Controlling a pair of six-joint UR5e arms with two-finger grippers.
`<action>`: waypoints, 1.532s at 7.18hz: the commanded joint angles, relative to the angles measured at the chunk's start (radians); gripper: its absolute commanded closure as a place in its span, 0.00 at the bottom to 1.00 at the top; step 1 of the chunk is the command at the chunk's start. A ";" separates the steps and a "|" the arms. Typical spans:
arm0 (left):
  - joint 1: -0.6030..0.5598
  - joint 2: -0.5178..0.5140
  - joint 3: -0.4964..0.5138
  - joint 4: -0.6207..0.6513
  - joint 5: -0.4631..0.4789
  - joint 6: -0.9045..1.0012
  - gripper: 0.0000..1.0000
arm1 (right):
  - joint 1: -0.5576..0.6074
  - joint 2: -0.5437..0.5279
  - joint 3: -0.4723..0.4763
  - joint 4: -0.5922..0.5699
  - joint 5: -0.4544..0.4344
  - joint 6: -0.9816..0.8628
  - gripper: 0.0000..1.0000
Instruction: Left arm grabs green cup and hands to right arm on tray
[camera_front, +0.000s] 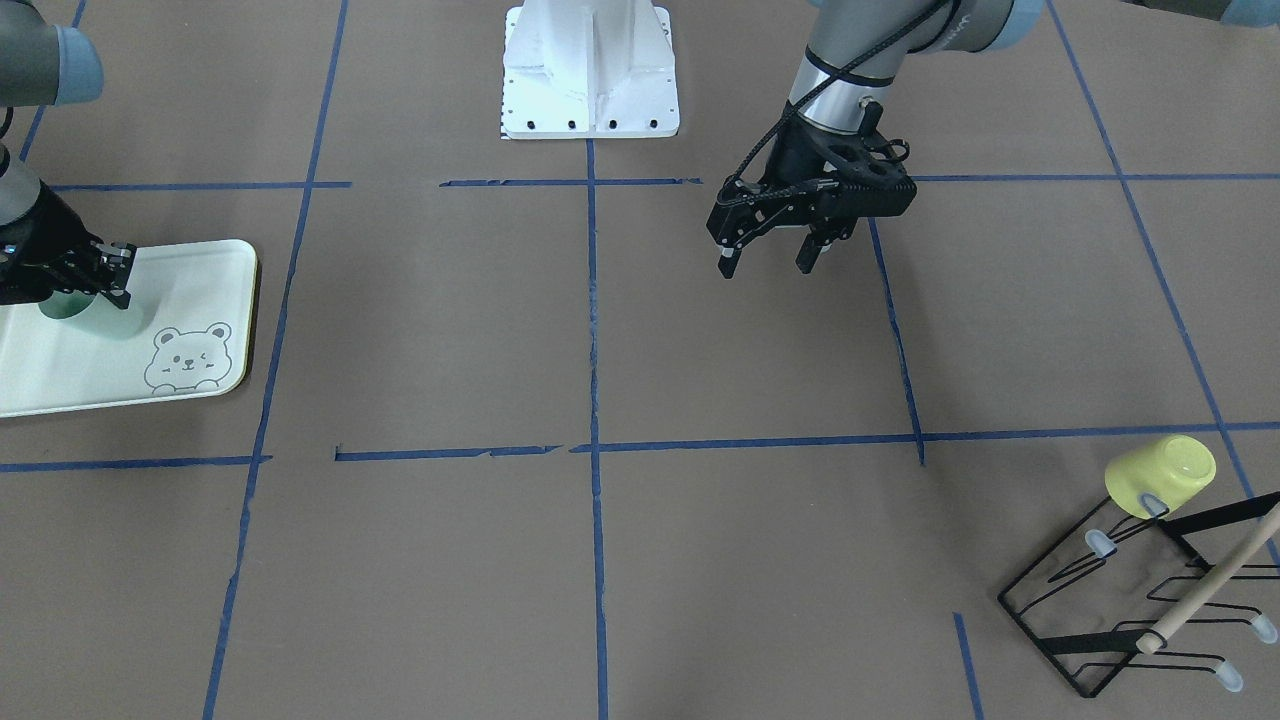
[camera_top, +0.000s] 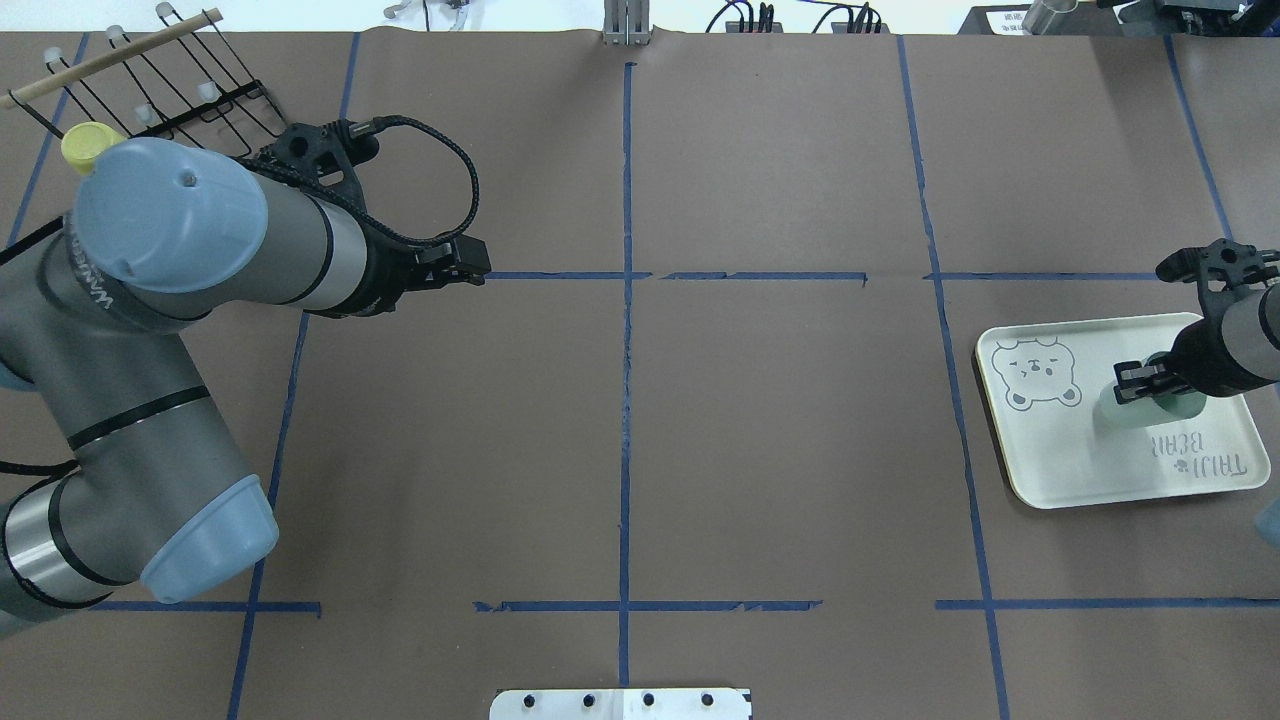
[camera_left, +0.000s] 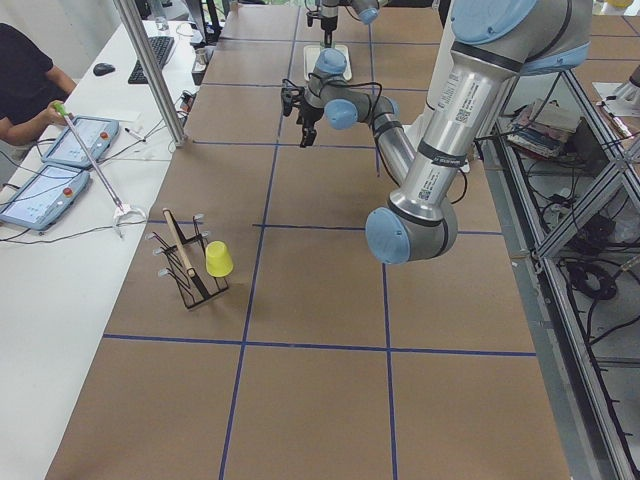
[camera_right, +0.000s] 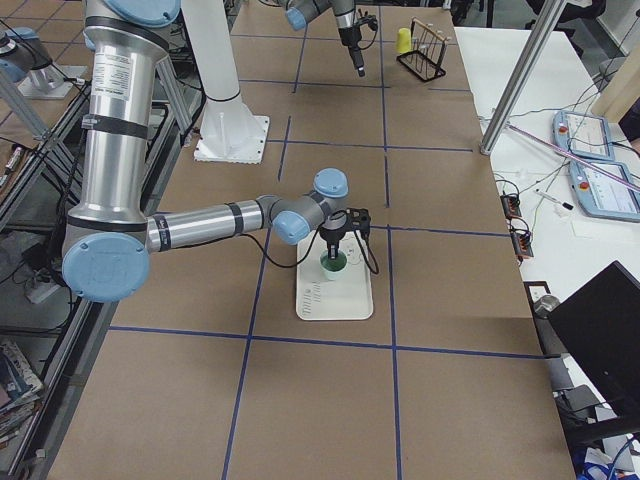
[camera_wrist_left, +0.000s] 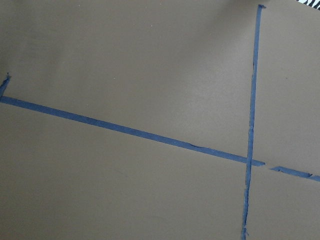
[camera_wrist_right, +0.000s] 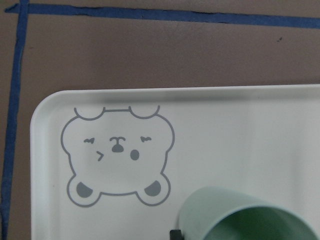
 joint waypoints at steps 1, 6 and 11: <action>0.000 0.000 0.000 0.000 0.001 0.000 0.00 | -0.023 0.007 0.005 -0.016 -0.047 0.000 0.01; -0.041 0.018 -0.029 0.004 -0.003 0.056 0.00 | 0.162 0.013 0.264 -0.293 0.002 -0.130 0.00; -0.363 0.433 -0.132 -0.003 -0.371 0.670 0.00 | 0.467 -0.054 0.141 -0.319 0.197 -0.507 0.00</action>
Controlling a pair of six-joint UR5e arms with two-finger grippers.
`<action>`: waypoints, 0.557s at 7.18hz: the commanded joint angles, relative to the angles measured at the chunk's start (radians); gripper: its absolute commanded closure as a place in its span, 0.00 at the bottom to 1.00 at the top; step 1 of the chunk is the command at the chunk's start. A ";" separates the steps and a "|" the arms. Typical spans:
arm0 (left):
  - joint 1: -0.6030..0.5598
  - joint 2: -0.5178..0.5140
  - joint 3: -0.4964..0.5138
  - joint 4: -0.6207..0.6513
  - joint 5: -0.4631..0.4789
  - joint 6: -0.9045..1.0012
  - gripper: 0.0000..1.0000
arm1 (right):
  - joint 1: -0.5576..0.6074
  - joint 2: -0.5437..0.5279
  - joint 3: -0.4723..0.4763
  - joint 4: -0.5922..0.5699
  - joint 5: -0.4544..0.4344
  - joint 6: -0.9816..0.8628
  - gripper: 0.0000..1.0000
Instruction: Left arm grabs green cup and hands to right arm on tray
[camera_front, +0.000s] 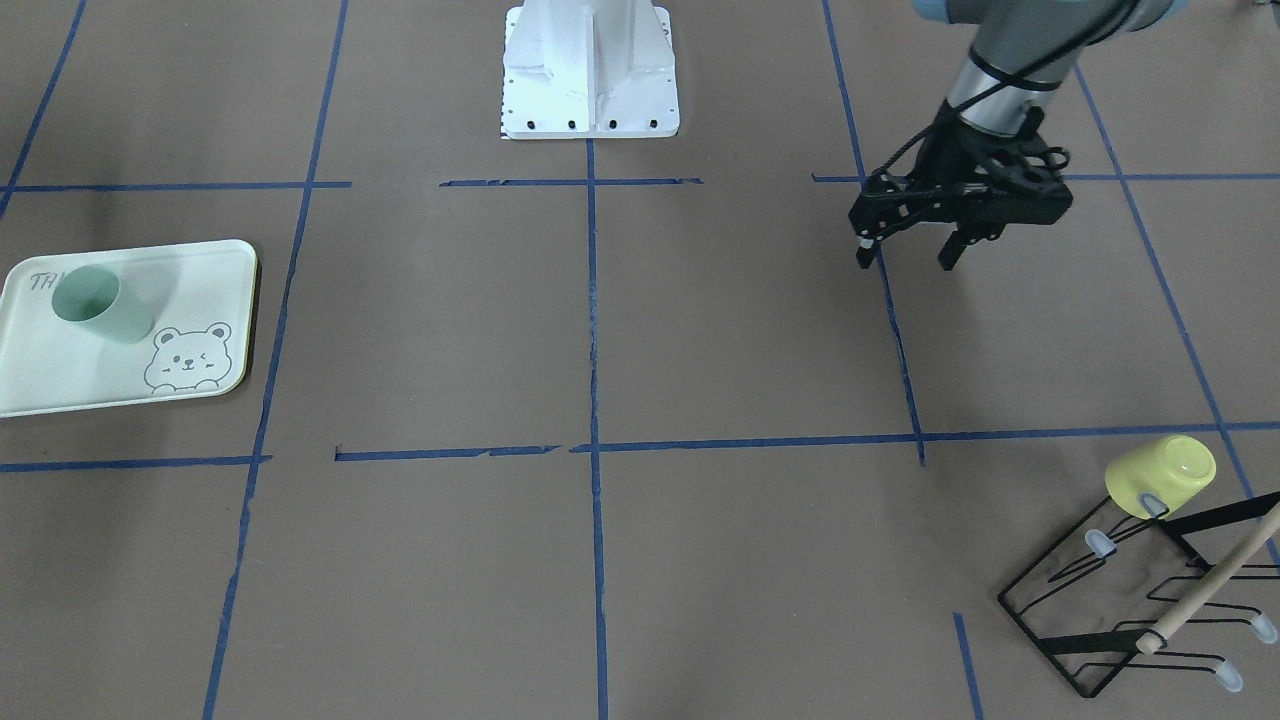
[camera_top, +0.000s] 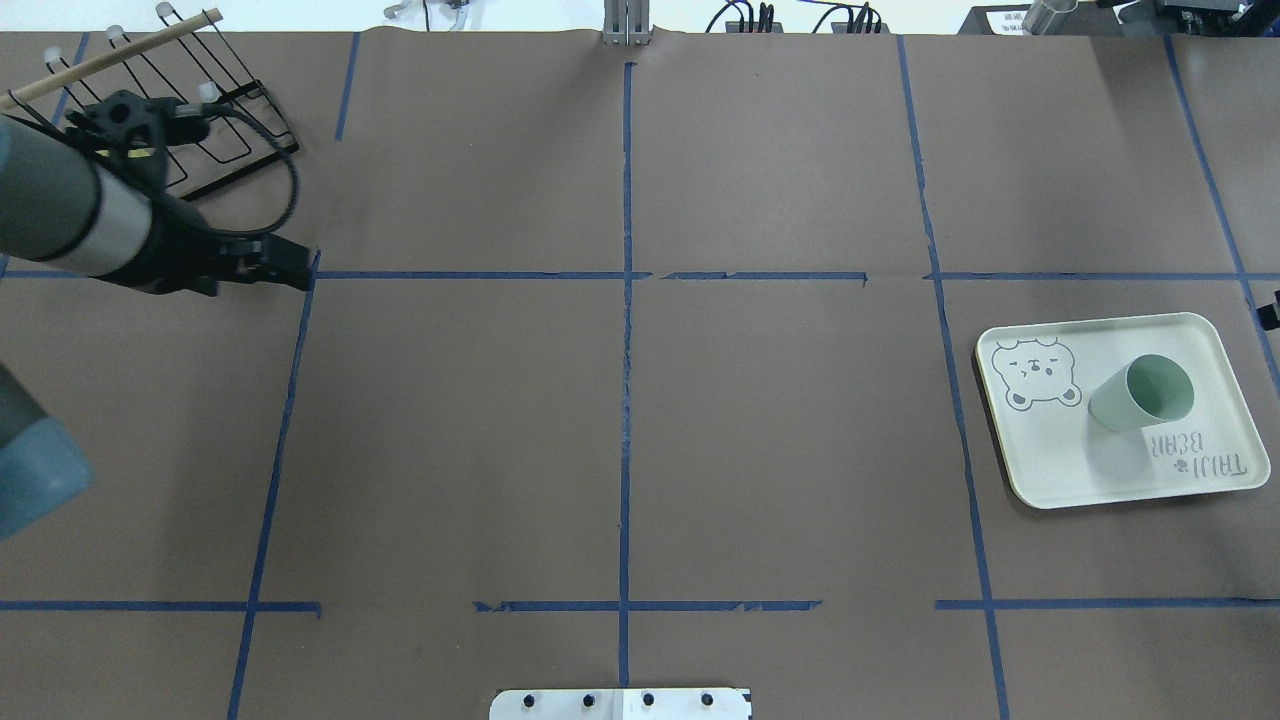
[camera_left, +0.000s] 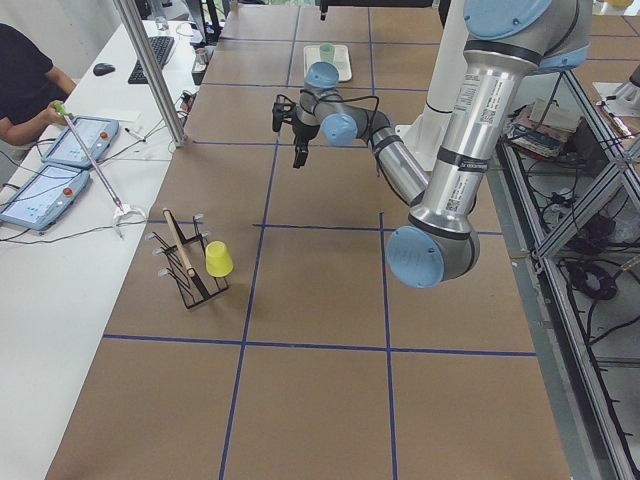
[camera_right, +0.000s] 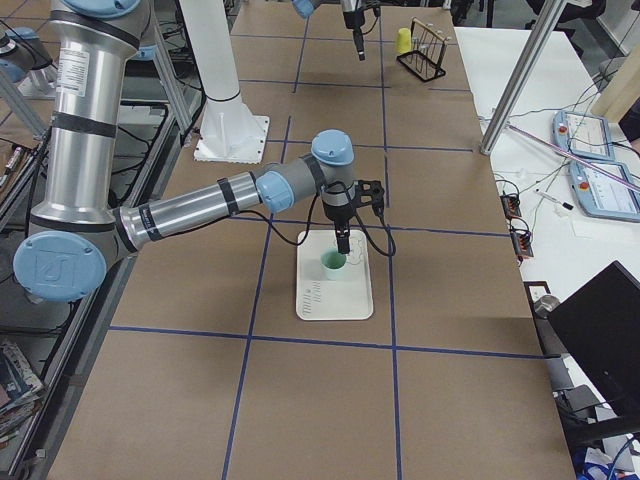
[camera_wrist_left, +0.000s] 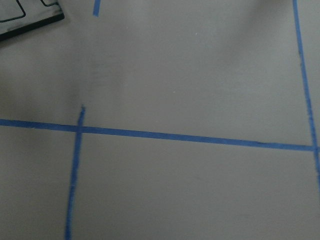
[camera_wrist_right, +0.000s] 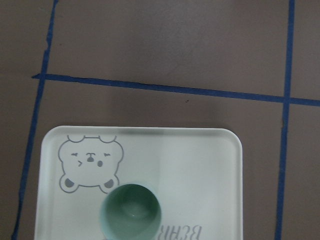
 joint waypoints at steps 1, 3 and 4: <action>-0.233 0.244 -0.041 -0.003 -0.193 0.404 0.00 | 0.133 -0.006 -0.108 -0.001 0.096 -0.179 0.00; -0.437 0.410 -0.015 0.009 -0.272 0.834 0.00 | 0.195 -0.007 -0.176 -0.001 0.102 -0.318 0.00; -0.511 0.446 0.028 0.009 -0.272 0.975 0.00 | 0.210 -0.007 -0.196 -0.001 0.102 -0.354 0.00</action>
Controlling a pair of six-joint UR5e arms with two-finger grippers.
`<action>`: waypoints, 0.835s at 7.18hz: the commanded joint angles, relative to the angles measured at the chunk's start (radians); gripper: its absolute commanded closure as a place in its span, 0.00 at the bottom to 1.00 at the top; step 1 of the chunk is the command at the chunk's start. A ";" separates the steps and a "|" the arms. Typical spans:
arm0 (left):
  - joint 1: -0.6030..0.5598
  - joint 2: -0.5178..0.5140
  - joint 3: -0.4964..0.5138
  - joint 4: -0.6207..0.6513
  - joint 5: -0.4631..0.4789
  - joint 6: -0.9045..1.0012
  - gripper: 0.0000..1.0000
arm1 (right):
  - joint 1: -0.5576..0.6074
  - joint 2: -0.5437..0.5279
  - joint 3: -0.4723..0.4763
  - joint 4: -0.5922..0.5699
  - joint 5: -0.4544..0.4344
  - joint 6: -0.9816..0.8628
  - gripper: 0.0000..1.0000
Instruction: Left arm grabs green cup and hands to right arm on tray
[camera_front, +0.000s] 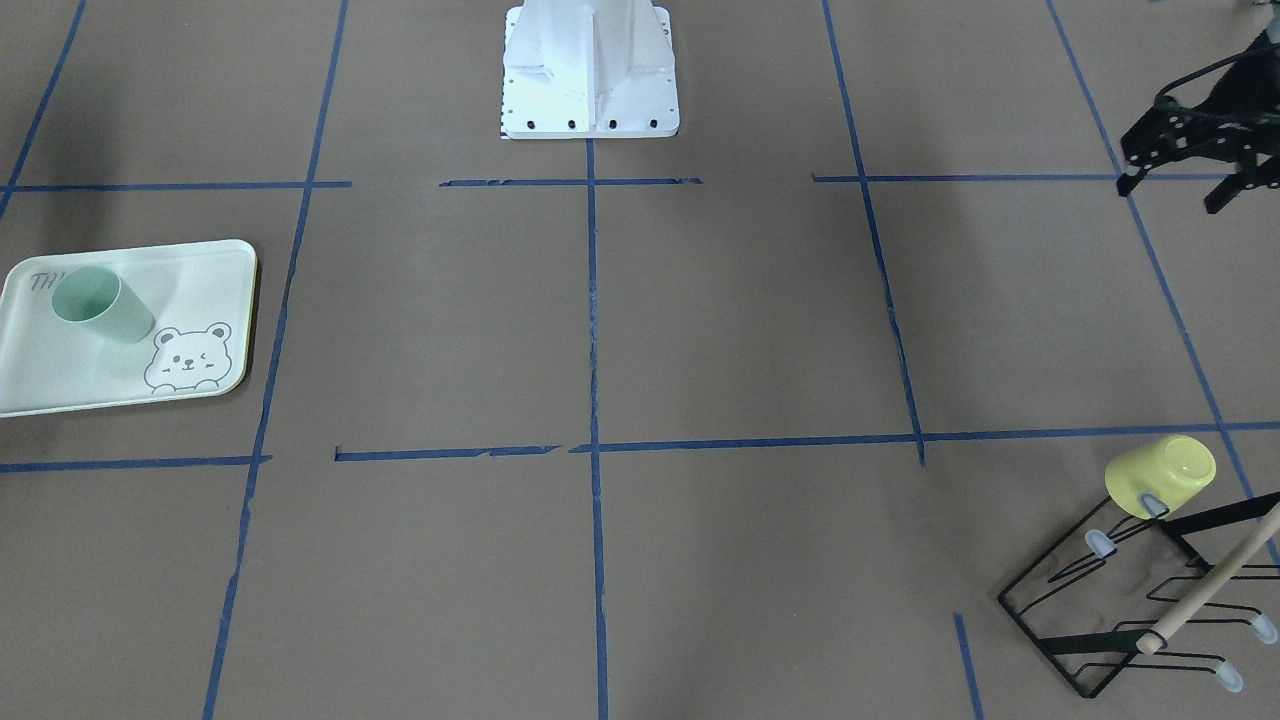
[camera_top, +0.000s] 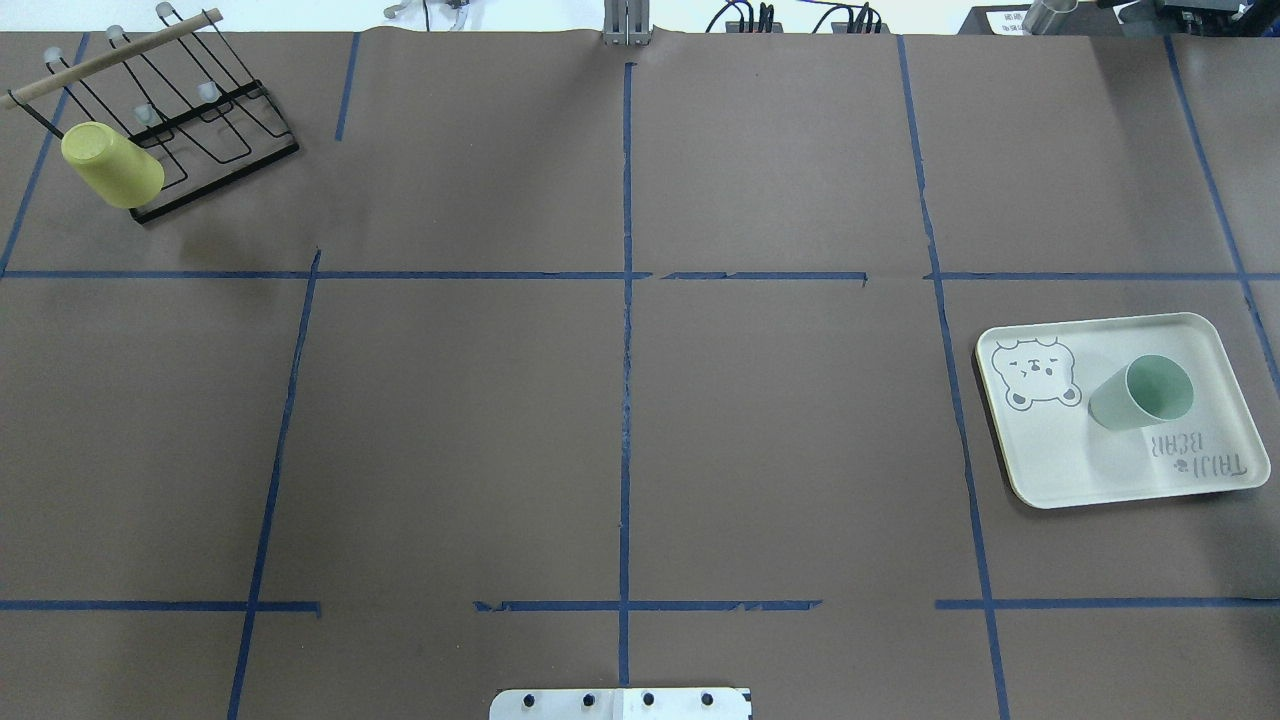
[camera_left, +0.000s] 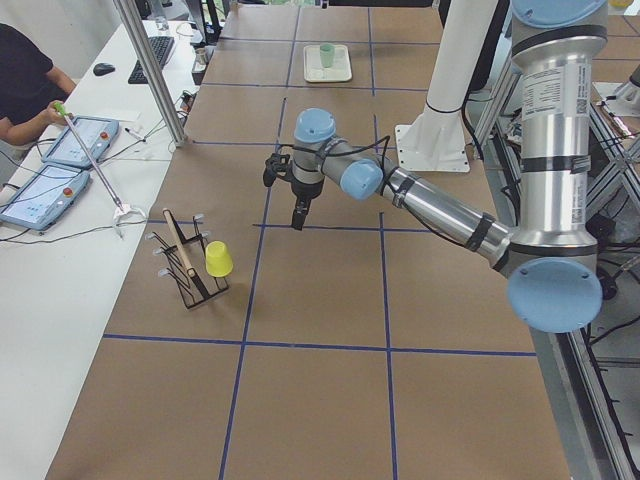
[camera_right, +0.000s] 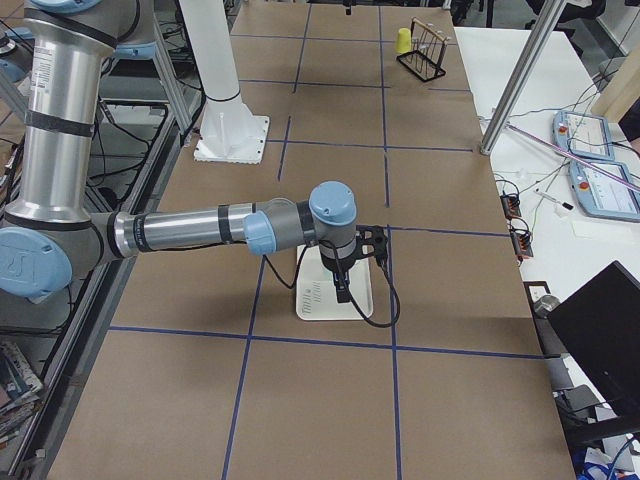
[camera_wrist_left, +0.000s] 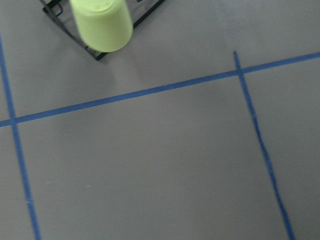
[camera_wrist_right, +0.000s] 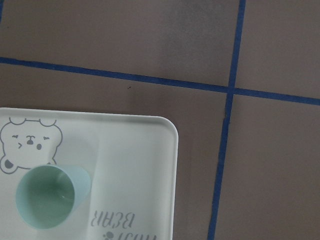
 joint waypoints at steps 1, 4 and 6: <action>-0.186 0.066 0.122 0.004 -0.030 0.352 0.00 | 0.032 -0.004 -0.037 -0.002 0.003 -0.066 0.00; -0.273 0.106 0.174 0.096 -0.102 0.399 0.00 | 0.033 -0.005 -0.049 -0.006 -0.003 -0.067 0.00; -0.273 0.097 0.181 0.175 -0.113 0.425 0.00 | -0.003 -0.009 -0.044 -0.009 0.000 -0.070 0.00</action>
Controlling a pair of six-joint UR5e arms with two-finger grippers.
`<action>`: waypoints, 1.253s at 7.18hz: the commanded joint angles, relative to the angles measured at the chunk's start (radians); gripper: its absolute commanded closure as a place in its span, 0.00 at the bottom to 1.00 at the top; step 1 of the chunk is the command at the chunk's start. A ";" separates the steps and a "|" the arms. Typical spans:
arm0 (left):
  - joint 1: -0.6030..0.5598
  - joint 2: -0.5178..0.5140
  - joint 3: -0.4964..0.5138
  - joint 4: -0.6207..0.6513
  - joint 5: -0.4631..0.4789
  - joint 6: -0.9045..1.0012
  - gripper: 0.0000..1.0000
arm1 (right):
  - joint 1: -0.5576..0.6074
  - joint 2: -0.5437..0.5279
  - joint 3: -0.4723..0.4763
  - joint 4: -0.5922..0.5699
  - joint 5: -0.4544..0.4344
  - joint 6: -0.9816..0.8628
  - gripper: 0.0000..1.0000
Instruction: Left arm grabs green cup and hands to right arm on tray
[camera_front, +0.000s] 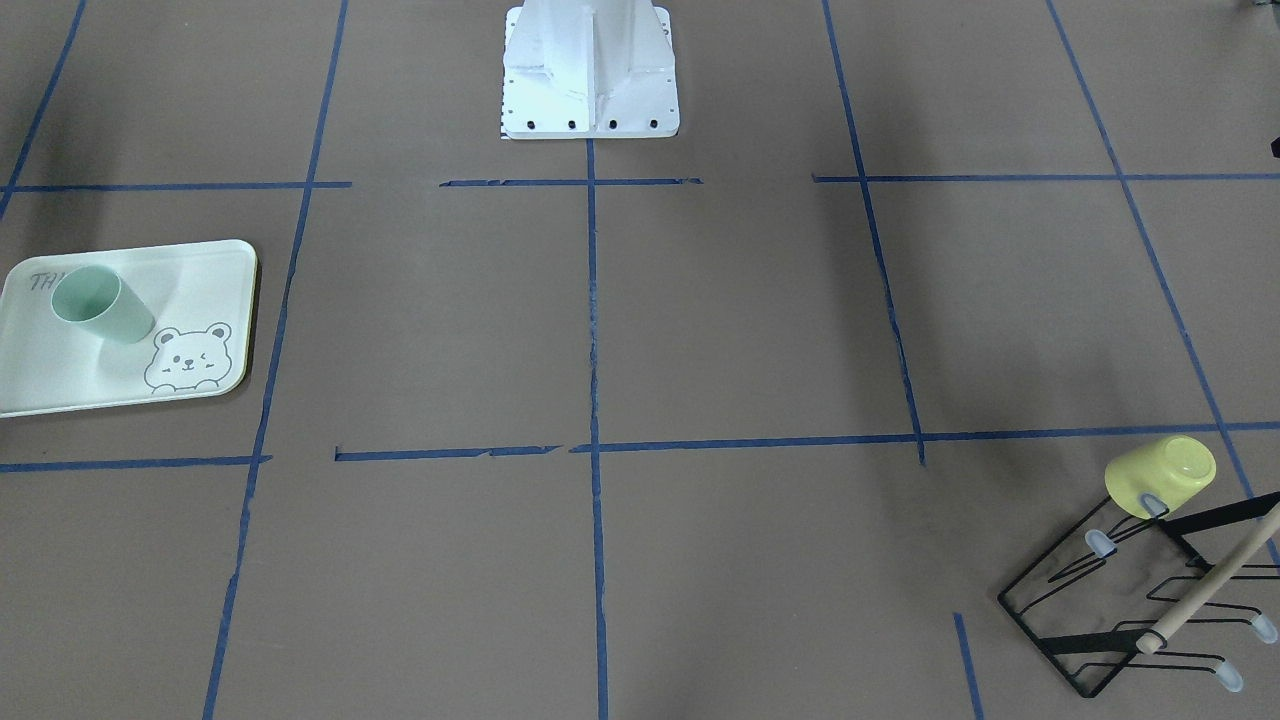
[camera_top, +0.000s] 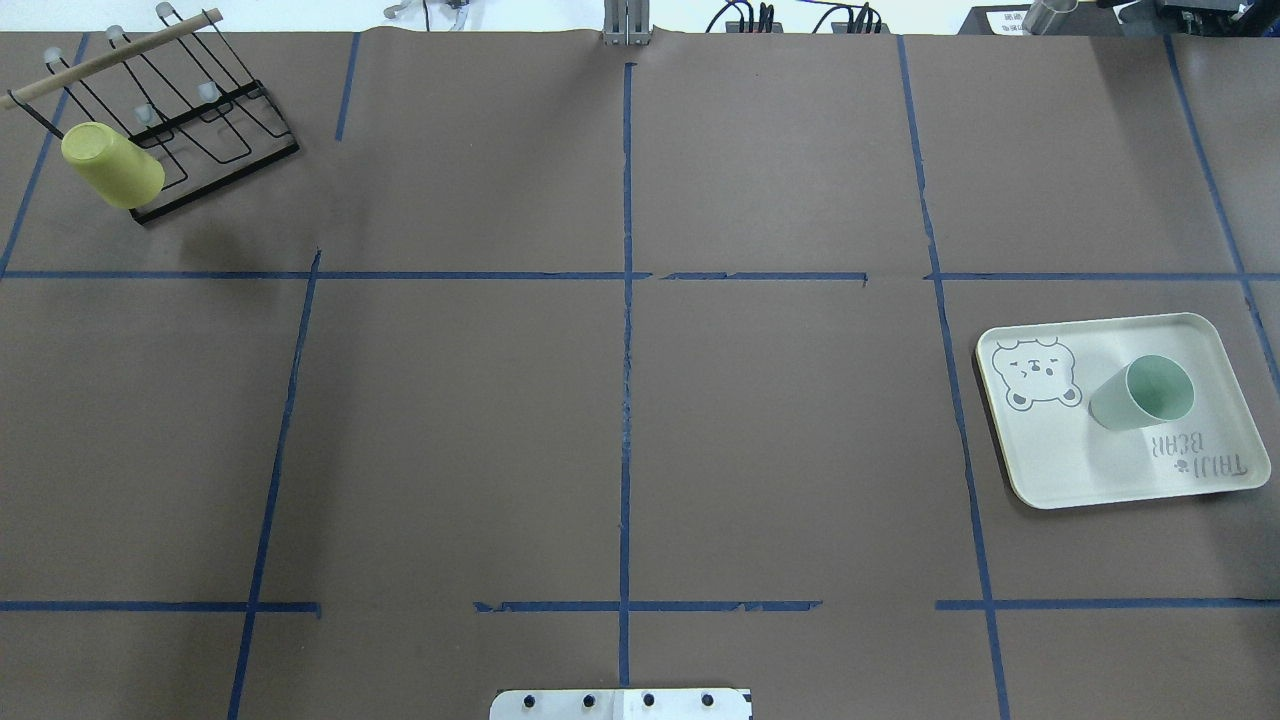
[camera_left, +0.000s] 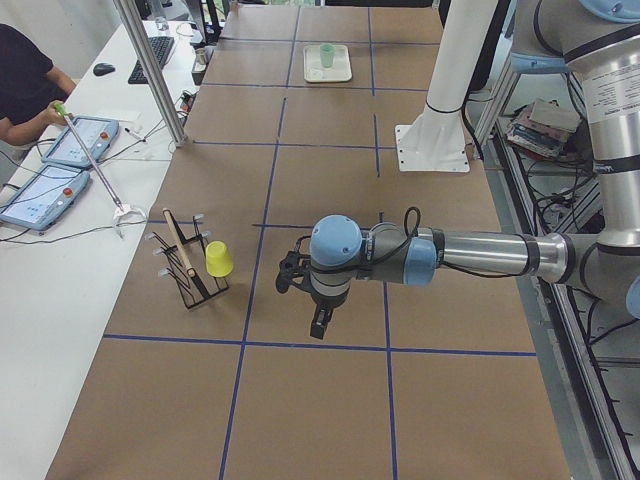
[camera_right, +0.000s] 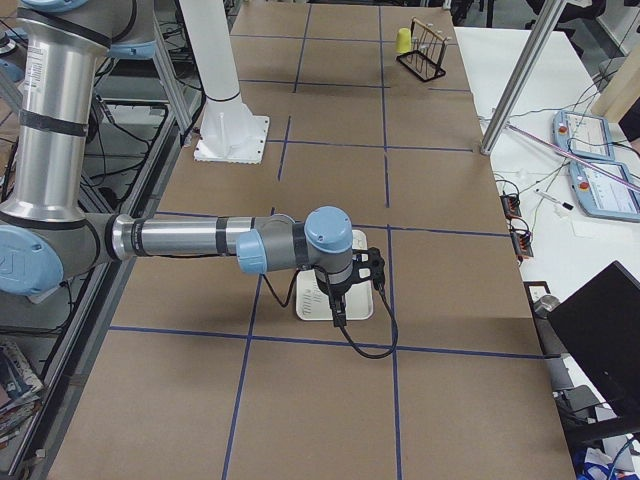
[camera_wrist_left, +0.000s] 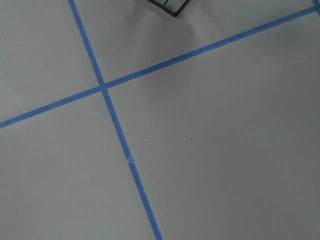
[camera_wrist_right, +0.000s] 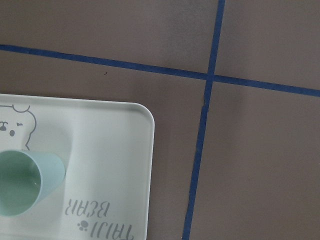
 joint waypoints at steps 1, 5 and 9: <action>-0.005 -0.052 -0.015 0.188 -0.005 0.018 0.00 | -0.048 -0.001 -0.001 -0.015 -0.004 -0.003 0.00; -0.007 -0.056 0.013 0.200 -0.004 0.012 0.00 | -0.068 -0.001 0.020 -0.047 0.003 -0.032 0.00; -0.008 -0.040 -0.009 0.199 0.006 0.012 0.00 | 0.007 0.003 0.149 -0.364 -0.027 -0.282 0.00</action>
